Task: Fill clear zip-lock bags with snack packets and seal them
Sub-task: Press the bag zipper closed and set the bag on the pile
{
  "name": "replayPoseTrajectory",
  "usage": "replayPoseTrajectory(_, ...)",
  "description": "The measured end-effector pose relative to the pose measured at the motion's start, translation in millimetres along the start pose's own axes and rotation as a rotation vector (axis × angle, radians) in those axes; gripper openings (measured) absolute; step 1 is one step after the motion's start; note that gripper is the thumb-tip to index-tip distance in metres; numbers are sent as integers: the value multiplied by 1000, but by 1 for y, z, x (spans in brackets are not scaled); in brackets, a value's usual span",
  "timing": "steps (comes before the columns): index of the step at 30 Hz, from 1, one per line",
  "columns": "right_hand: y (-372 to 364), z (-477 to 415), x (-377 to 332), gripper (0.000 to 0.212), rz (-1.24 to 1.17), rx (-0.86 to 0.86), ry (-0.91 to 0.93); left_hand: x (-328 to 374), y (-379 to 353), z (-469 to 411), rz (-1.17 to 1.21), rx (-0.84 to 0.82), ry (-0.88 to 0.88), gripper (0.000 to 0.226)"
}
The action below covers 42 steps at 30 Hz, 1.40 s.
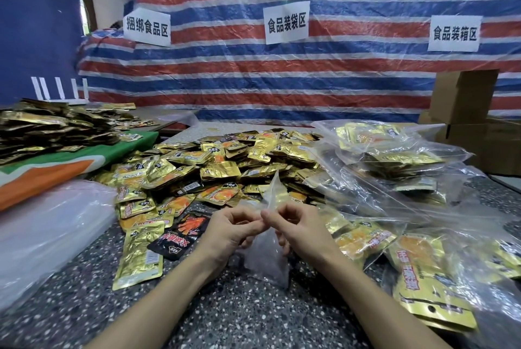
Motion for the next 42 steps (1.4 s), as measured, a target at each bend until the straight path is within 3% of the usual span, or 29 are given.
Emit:
replayPoseTrajectory(5,8,-1,-5,24,-165,101,-3,5,3,-1,99,43,46,19)
replayPoseTrajectory(9,31,4,-7,30,-195,314,16,9,31,-4,178,372,-34,23)
replayPoseTrajectory(13,33,1,-7,25,-21,353,69,15,47,1,-23,596,-195,24)
replayPoseTrajectory(15,28,0,-10,8,81,298,94,19,44,1,-163,578,-249,21)
replayPoseTrajectory(19,23,5,-24,44,269,193,337,19,31,-1,-229,417,-225,14)
replayPoseTrajectory(22,16,7,-31,39,450,83,466,21,29,0,-218,391,-228,15)
replayPoseTrajectory(25,13,7,-26,29,598,-53,359,22,33,1,-274,377,-179,14)
replayPoseTrajectory(29,15,8,-23,32,560,-156,254,15,32,-3,-246,302,71,9)
replayPoseTrajectory(34,16,6,-20,27,523,-146,244,20,30,-1,-132,269,182,9)
replayPoseTrajectory(42,12,2,-14,22,487,-95,333,34,31,-4,-84,258,359,29)
Point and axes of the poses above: each hand's wrist, its own z-axis away from the middle knuckle, its own y-axis out of the back of the hand, x = y × z, the point moved 5 cm from there along -z, towards the middle knuckle, and after that the axes turned 3 degrees about z, right-handed, at the moved point
